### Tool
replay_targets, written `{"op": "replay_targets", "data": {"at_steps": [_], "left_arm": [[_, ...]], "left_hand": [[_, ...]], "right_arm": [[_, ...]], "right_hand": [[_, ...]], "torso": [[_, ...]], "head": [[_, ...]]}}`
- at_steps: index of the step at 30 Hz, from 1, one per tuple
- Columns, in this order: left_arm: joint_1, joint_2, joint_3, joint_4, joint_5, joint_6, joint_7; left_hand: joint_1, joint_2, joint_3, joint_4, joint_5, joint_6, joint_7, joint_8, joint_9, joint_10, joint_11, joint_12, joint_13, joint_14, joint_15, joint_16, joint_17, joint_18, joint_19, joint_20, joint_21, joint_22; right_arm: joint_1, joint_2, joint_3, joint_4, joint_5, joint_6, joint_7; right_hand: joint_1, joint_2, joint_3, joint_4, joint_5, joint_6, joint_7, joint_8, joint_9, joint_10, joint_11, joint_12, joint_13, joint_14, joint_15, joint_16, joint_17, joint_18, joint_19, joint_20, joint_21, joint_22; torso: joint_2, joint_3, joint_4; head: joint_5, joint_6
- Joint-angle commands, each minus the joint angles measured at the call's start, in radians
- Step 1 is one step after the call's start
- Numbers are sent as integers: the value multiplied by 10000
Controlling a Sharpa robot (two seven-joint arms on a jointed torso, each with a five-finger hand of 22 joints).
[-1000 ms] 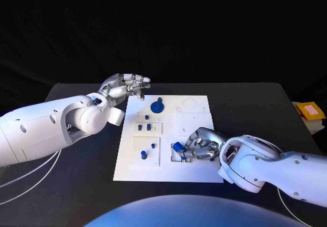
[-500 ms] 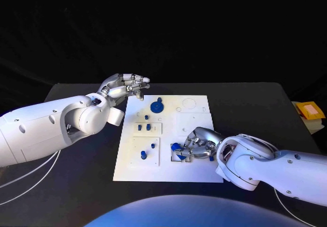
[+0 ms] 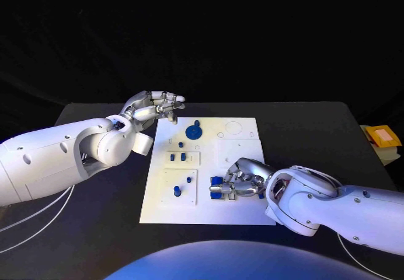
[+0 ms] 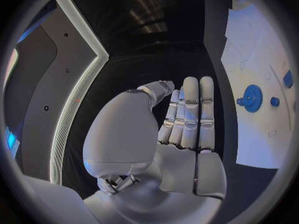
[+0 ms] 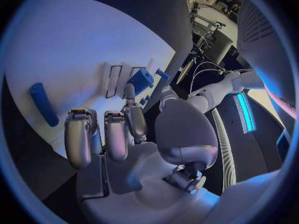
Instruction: Assemble the parts on the task board
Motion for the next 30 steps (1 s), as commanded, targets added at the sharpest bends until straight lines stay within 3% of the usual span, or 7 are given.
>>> {"op": "replay_targets", "data": {"at_steps": [1,4,8,14,23,30], "left_arm": [[7,0,6,35,-22,135,40],[7,-18,6,36,-22,127,36],[7,-33,5,37,-22,123,32],[7,-29,5,38,-22,131,34],[7,-21,5,31,-22,127,35],[7,-21,5,32,-22,123,24]], "left_hand": [[-36,74,11,-44,62,-62,150,-22,-14,-94,1,33,-8,-93,2,-19,-15,61,-44,52,-22,11],[-42,82,14,-42,63,-54,147,-16,-12,-99,-1,34,-10,-94,3,-17,-16,61,-46,53,-22,11],[-42,82,14,-42,63,-54,147,-16,-12,-99,-1,34,-10,-94,3,-17,-16,61,-46,53,-22,11],[-42,82,14,-42,63,-54,147,-16,-12,-99,-1,34,-10,-94,3,-17,-16,61,-46,53,-22,11],[-51,86,16,-42,64,-54,148,-13,-12,-105,-2,37,-13,-95,2,-15,-18,62,-49,53,-22,11],[-62,90,16,-36,64,-56,149,-12,-12,-109,0,38,-15,-95,4,-14,-18,62,-50,55,-23,11]], "right_arm": [[-12,-86,-2,71,-322,231,249],[-4,-226,-1,147,-361,482,339],[13,-363,0,248,-382,637,400],[21,-397,0,210,-520,767,307],[22,-168,1,-1,-609,748,-52],[19,-74,0,-111,-648,726,-205]], "right_hand": [[685,244,-121,-43,1066,-123,5,116,-7,-49,-19,-56,29,768,-13,-72,1096,-116,576,15,-25,2288],[1287,257,-177,-65,1271,-139,-7,184,-14,10,-30,4,113,801,-18,-15,1237,-143,628,8,97,2325],[1433,272,-194,-65,1280,-129,-15,210,-15,60,-37,79,186,815,-23,13,1304,-159,658,5,171,2347],[2129,528,-160,-78,1124,-46,-82,356,-10,181,-97,226,347,846,-71,78,1452,-197,733,-36,353,2400],[2355,701,-156,-31,1037,-7,-104,412,-21,260,-118,333,455,878,-90,144,1609,-238,808,-55,540,2453],[2404,840,-146,-39,1043,7,-118,431,-31,288,-132,364,490,879,-99,147,1615,-241,815,-63,558,2458]], "torso": [[-4,4,5],[-1,9,1],[0,-1,-3],[0,6,-12],[7,3,15],[6,1,-2]], "head": [[7,0],[43,0],[24,0],[38,0],[29,0],[49,0]]}}
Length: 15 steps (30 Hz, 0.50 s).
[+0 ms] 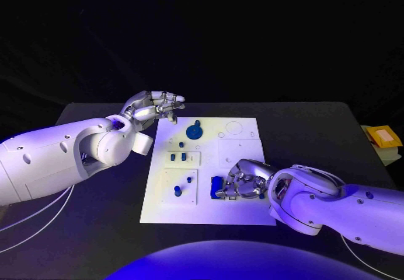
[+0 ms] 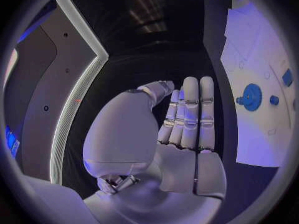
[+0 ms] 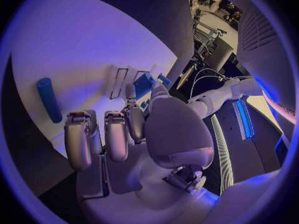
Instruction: Assemble the parts on the task board
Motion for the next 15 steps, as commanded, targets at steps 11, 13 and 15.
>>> {"op": "replay_targets", "data": {"at_steps": [11,13,15], "left_arm": [[7,30,6,0,56,76,14],[7,33,6,-9,59,80,11],[7,32,6,-14,61,83,7]], "left_hand": [[-73,62,15,-35,65,-106,159,-33,-24,-116,44,27,-28,-95,9,-9,-13,63,-53,58,-26,8],[-73,62,15,-35,65,-106,159,-33,-24,-116,44,27,-28,-95,9,-9,-13,63,-53,58,-26,8],[-72,60,16,-38,66,-112,160,-35,-25,-123,45,26,-30,-95,10,-9,-13,63,-53,58,-26,8]], "right_arm": [[-13,-166,-10,-16,-467,54,-362],[-13,-208,-10,0,-476,73,-345],[-14,-239,-10,12,-466,100,-317]], "right_hand": [[578,26,-46,-54,-11,-25,-57,54,-75,79,4,43,413,839,-76,49,1613,-90,815,-82,26,2463],[625,10,-55,-55,-24,-32,-55,51,-81,69,5,24,400,835,-75,42,1596,-84,803,-82,-5,2454],[670,-1,-63,-56,-32,-36,-54,50,-87,67,5,20,400,835,-75,42,1597,-82,800,-82,-12,2452]], "torso": [[-6,6,-13],[-6,5,-19],[-5,9,-25]], "head": [[25,0],[37,0],[48,0]]}}
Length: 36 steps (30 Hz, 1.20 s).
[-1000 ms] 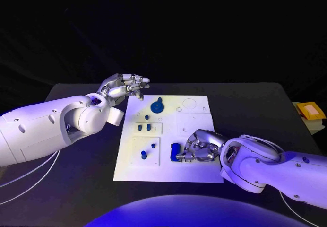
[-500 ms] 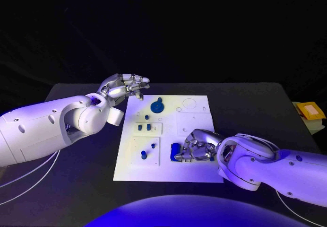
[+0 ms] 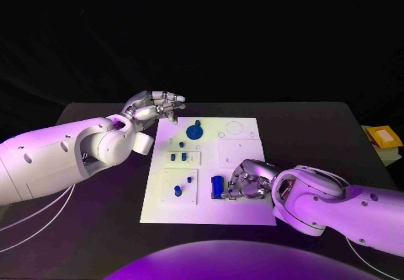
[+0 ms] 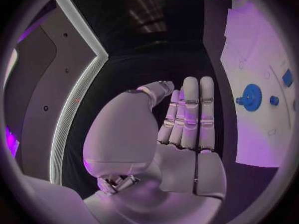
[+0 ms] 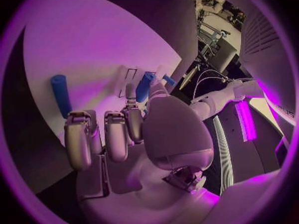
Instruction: Assemble the parts on the task board
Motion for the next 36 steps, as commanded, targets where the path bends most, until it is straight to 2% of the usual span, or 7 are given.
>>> {"op": "replay_targets", "data": {"at_steps": [1,7,13,20,25,30,36], "left_arm": [[7,19,6,3,47,89,28],[6,22,6,-14,49,94,28],[6,26,6,-25,49,102,33],[5,28,4,-17,49,124,50],[5,19,-3,9,47,234,113],[4,40,-11,18,25,327,187],[3,63,-22,12,10,369,225]], "left_hand": [[-34,22,16,-38,66,-76,196,-35,-11,-89,10,26,-12,-78,-7,-9,-14,63,-27,32,-26,8],[-34,22,16,-38,66,-76,196,-35,-11,-89,10,26,-12,-78,-7,-9,-14,63,-27,32,-26,8],[-28,18,20,-49,66,-86,198,-37,-13,-99,11,27,-14,-80,-7,-8,-15,64,-27,32,-25,8],[-28,18,20,-49,66,-86,198,-37,-13,-99,11,27,-14,-80,-7,-8,-15,64,-27,32,-25,8],[-57,-7,3,-51,59,-101,206,-35,-14,-117,21,36,-18,-82,1,-3,-17,60,-31,39,-28,6],[-80,-26,-11,-46,58,-110,207,-35,-15,-127,24,39,-20,-86,6,-2,-17,59,-36,43,-33,3],[-92,-38,-18,-47,58,-124,209,-37,-17,-140,27,40,-22,-89,9,0,-18,59,-39,46,-37,1]], "right_arm": [[4,-47,12,-5,-223,111,-143],[1,-71,12,42,-140,126,-46],[0,-242,12,148,-87,-231,156],[122,-963,23,394,-234,-854,267],[196,-1544,23,435,-568,-1014,189],[110,-1975,18,569,-1229,-1279,-21],[-69,-2318,9,658,-1834,-1385,-252]], "right_hand": [[133,-16,-37,-28,-58,-38,-53,49,-17,65,2,-42,378,834,-75,40,1592,-82,798,-82,-16,2452],[110,-116,-230,49,-225,-40,-20,56,-47,47,32,-77,368,827,-55,29,1569,-72,778,-70,-62,2438],[-110,-151,-740,48,-801,-143,22,77,-84,-47,70,-249,261,803,-23,-20,1465,-38,714,-39,-218,2393],[397,99,-808,-10,-615,-175,10,163,8,-84,64,-299,243,797,-21,-39,1434,-29,697,-30,-258,2382],[682,130,-891,-12,-500,-301,48,106,16,-138,88,-394,183,786,-9,-63,1387,-19,676,-24,-311,2367],[842,214,-985,20,-483,-495,134,-72,-36,-191,156,-488,122,774,42,-88,1341,-6,649,9,-375,2349],[846,208,-1008,23,-494,-500,141,-86,-40,-196,163,-501,113,772,49,-92,1334,-12,660,14,-348,2356]], "torso": [[-1,8,-11],[-1,6,1],[-3,-4,3],[-10,-11,-20],[-12,-9,-28],[-8,-9,-13],[-5,-1,-11]], "head": [[21,0],[-12,0],[-40,0],[-111,0],[-233,0],[-383,0],[-392,0]]}}
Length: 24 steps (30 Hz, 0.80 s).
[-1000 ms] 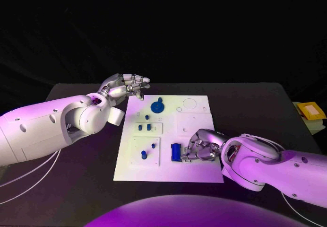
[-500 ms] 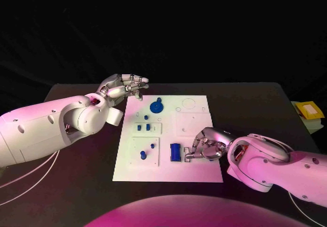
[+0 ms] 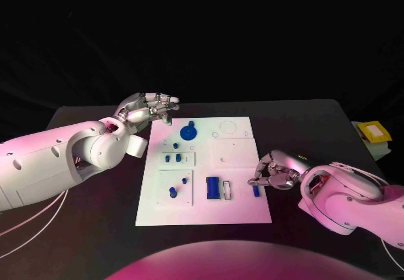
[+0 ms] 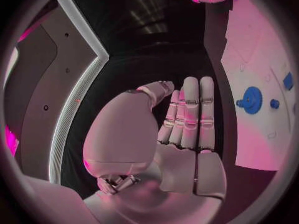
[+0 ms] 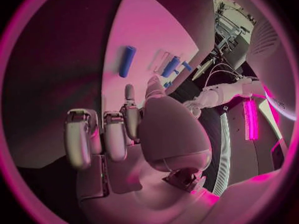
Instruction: Assemble the parts on the task board
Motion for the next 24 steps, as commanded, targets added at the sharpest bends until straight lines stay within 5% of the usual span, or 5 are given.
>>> {"op": "replay_targets", "data": {"at_steps": [1,24], "left_arm": [[5,31,-4,20,6,253,193],[5,-13,-38,41,-21,274,166]], "left_hand": [[-114,-43,-27,-36,57,-59,209,-36,-19,-111,-6,43,-16,-69,-8,2,-10,57,-43,52,-42,-2],[-167,-39,-46,-4,60,-68,210,-29,-18,-122,-4,56,-18,-71,1,11,-9,57,-49,64,-60,-15]], "right_arm": [[-114,-91,-8,41,-918,-263,-298],[-794,353,-17,-353,-1305,188,-602]], "right_hand": [[96,-39,-72,-5,25,-68,-5,-46,-12,-47,24,-33,-1306,768,40,-35,1328,-13,660,13,-7,2352],[387,22,-174,-47,86,108,-53,-50,5,-35,-9,-48,-1305,770,26,-36,1337,-17,670,25,17,2359]], "torso": [[6,7,6],[17,3,34]], "head": [[6,0],[12,0]]}}
